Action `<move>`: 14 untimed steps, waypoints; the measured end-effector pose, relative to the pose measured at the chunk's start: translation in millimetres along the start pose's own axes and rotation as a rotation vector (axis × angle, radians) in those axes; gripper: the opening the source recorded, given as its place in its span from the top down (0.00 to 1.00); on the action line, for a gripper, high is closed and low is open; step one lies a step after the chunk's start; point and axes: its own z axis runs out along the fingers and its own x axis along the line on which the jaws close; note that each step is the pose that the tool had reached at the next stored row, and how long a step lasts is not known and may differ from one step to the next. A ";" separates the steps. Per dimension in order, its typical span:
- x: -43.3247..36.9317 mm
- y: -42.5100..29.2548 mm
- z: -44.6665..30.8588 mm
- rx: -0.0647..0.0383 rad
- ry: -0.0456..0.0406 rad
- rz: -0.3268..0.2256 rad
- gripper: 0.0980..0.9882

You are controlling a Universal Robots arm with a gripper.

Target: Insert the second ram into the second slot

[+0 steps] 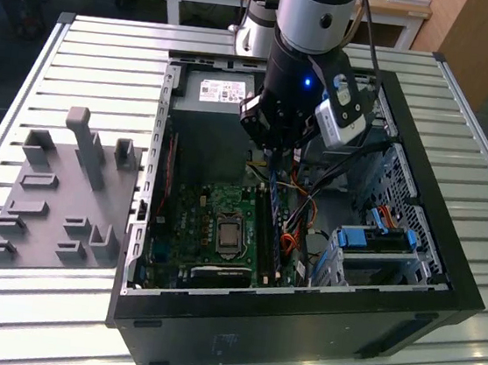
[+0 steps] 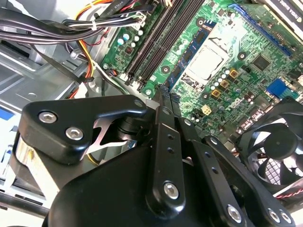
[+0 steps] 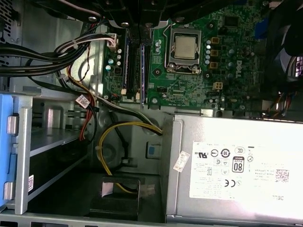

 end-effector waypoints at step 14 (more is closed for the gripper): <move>0.0 -0.2 5.2 0.000 0.0000 0.000 0.98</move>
